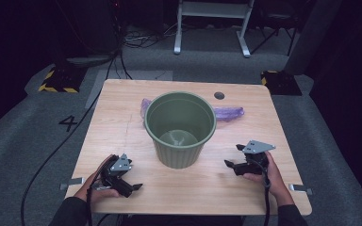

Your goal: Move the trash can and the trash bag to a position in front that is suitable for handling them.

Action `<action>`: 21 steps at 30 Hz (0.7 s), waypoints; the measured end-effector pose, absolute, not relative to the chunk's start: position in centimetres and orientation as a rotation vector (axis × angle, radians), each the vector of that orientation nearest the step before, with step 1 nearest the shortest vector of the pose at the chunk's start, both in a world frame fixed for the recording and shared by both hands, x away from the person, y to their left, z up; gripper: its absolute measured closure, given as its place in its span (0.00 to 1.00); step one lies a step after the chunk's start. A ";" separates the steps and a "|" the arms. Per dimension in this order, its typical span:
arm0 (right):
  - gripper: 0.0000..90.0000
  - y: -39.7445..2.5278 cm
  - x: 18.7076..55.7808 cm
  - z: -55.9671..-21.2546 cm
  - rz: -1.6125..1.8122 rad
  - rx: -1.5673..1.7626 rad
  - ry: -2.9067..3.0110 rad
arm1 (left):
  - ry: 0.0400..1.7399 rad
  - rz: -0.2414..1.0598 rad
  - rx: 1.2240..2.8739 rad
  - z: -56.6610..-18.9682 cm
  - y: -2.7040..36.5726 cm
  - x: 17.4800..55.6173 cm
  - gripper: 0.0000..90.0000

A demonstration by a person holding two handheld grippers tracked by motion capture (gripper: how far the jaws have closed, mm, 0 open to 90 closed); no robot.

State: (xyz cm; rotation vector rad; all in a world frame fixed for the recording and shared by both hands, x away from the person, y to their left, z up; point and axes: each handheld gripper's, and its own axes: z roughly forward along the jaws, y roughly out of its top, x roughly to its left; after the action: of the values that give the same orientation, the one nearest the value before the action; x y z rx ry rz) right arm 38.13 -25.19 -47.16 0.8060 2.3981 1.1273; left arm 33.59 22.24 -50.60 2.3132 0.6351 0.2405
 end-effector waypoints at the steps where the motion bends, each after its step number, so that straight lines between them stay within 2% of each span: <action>1: 0.21 -24.7 38.3 -47.1 1.136 0.800 2.403 | 0.635 0.241 2.313 -50.6 22.2 33.6 0.00; 21: 0.20 -19.1 39.9 -46.4 1.234 0.671 2.494 | 0.638 0.237 2.317 -50.6 22.1 33.9 0.00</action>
State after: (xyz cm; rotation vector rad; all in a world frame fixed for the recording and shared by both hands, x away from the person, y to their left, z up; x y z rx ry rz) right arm 39.91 -19.07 -46.42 0.6710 2.4941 1.2340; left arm 33.91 22.10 -50.57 2.3168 0.6381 0.2370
